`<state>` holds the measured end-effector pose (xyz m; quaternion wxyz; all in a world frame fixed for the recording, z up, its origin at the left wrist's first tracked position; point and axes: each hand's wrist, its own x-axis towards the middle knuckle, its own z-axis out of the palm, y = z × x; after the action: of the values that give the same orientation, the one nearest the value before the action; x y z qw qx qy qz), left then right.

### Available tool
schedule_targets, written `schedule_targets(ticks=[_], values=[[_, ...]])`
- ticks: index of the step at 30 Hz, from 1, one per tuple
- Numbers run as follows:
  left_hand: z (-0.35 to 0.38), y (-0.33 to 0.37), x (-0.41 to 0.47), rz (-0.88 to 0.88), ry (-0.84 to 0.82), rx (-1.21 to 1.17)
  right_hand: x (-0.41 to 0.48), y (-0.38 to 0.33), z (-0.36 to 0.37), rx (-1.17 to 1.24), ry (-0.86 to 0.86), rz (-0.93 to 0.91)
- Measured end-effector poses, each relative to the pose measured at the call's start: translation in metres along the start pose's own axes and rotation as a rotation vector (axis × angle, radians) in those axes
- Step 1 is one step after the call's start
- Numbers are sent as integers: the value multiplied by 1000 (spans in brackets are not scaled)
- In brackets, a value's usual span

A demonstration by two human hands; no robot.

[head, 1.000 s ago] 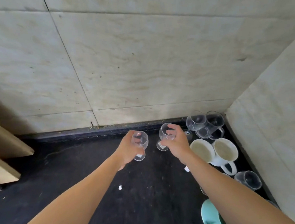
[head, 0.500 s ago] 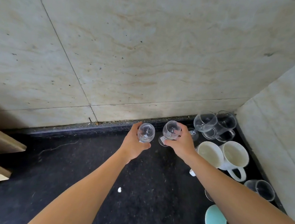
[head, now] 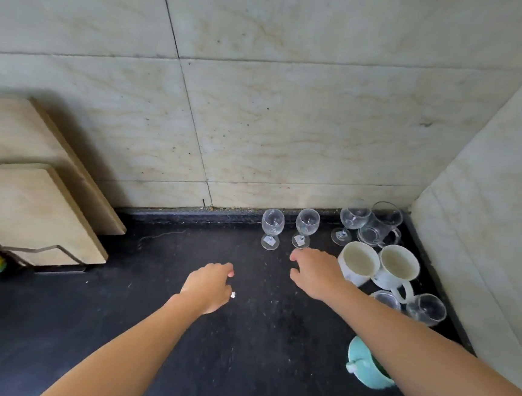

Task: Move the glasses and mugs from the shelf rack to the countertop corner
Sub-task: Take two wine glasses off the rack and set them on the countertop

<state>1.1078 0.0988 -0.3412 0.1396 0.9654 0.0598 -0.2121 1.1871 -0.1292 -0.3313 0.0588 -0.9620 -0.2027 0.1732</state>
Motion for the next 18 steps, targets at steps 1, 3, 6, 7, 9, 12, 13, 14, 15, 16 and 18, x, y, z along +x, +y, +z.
schedule_targets(ticks=[1, 3, 6, 7, 9, 12, 13, 14, 15, 16, 18], values=[[-1, -2, -19, -12, 30, 18, -8, -9, -3, -43, 4, -55], [-1, -8, -61, -51, 103, 23, -23, -31, -7, -105, 23, -178], [4, -27, -133, -147, 205, -9, -47, -78, -9, -138, 47, -360], [8, -35, -160, -186, 215, 1, -58, -98, -8, -145, 48, -416], [17, -55, -217, -283, 216, 26, -82, -143, -3, -152, 45, -533], [33, -89, -309, -465, 232, 1, -123, -216, 7, -170, 34, -733], [39, -99, -342, -527, 251, -20, -139, -242, 11, -181, 29, -801], [45, -108, -375, -587, 275, -37, -156, -267, 15, -193, 23, -866], [52, -116, -409, -644, 296, -48, -173, -291, 19, -207, 17, -926], [60, -122, -443, -700, 314, -58, -191, -316, 23, -217, 11, -984], [79, -133, -509, -808, 349, -84, -230, -365, 33, -230, -5, -1099]])
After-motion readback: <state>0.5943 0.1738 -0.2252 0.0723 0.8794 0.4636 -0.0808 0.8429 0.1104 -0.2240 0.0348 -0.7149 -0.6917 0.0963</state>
